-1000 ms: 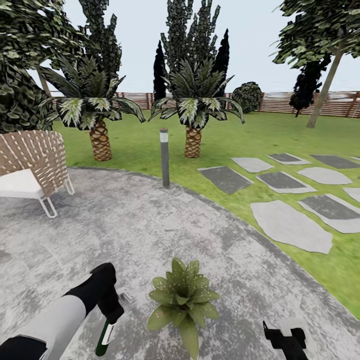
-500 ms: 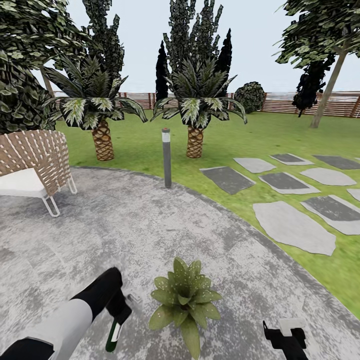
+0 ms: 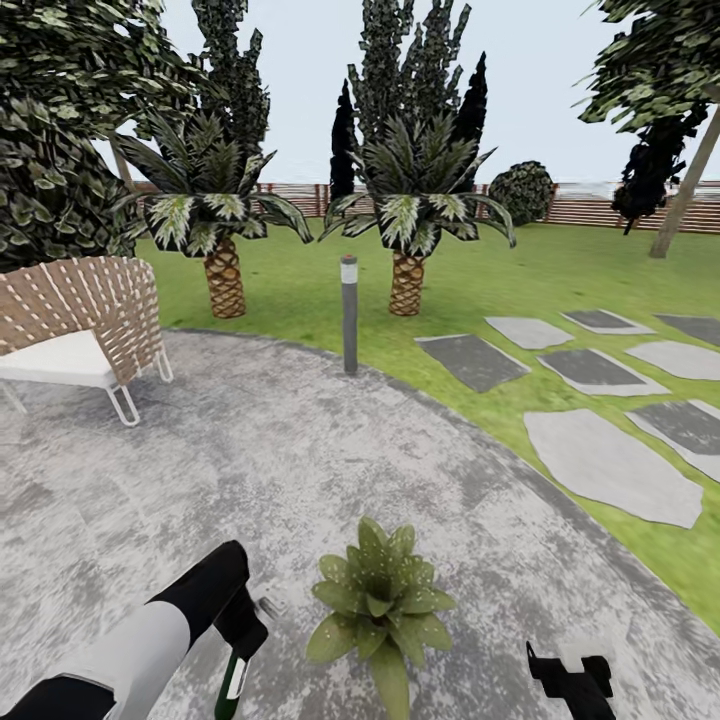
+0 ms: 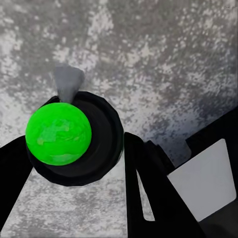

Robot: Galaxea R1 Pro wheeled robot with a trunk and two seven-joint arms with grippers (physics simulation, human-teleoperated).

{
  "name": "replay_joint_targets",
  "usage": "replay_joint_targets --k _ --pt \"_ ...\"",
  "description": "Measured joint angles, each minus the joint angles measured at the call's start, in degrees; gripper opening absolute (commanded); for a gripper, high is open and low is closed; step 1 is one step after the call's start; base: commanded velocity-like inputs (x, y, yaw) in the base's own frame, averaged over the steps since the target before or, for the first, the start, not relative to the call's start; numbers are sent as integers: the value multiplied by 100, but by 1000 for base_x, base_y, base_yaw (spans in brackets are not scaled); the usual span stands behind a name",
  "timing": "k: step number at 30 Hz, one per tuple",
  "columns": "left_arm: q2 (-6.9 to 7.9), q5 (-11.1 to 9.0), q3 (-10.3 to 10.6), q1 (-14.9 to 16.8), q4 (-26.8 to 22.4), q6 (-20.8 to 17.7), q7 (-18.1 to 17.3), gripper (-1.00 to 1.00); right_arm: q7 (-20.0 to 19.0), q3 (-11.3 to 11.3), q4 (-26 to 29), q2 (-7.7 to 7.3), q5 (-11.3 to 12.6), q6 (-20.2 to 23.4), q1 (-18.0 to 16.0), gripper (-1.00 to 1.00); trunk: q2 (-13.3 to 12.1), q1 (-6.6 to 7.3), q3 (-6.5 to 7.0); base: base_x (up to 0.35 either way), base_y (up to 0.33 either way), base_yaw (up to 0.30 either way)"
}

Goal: Pick up the pesticide atomizer in the garden and spray insectifuge to fully cover both potted plants in the garden.

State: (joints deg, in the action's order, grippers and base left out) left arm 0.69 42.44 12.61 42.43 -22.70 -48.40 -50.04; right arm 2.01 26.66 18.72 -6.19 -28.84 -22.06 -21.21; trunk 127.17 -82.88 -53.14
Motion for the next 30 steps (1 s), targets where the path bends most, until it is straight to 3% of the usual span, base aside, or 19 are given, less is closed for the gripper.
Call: replay_joint_targets --k 6,7,8,10,17,21,30 --pt "-5 3 13 4 -21 -14 -59 -100 0 0 0 -2 0 0 0 100 0 -2 -1 122 -137 5" --pt "-3 -1 37 8 -25 -9 -214 -100 0 0 -1 0 0 0 0 100 0 -2 -1 5 -8 0" --pt "12 36 77 28 -40 27 -753 -100 0 0 -1 2 0 1 0 100 0 -2 -1 2 -3 0" --pt "30 212 106 35 -50 76 -981 -100 0 0 -1 -1 0 0 0 100 0 -2 -1 0 -1 0" --pt "-1 541 101 28 -54 71 -1012 -100 0 -4 -8 2 0 2 0 100 0 -2 -1 1 -8 94" --pt "12 545 100 27 -61 67 -1001 -100 0 0 -8 2 -3 3 0 100 0 -2 -1 5 -204 12" --pt "50 545 84 35 -72 30 -816 -100 0 -5 -8 2 -9 6 0 100 0 -5 -1 -236 -194 0"
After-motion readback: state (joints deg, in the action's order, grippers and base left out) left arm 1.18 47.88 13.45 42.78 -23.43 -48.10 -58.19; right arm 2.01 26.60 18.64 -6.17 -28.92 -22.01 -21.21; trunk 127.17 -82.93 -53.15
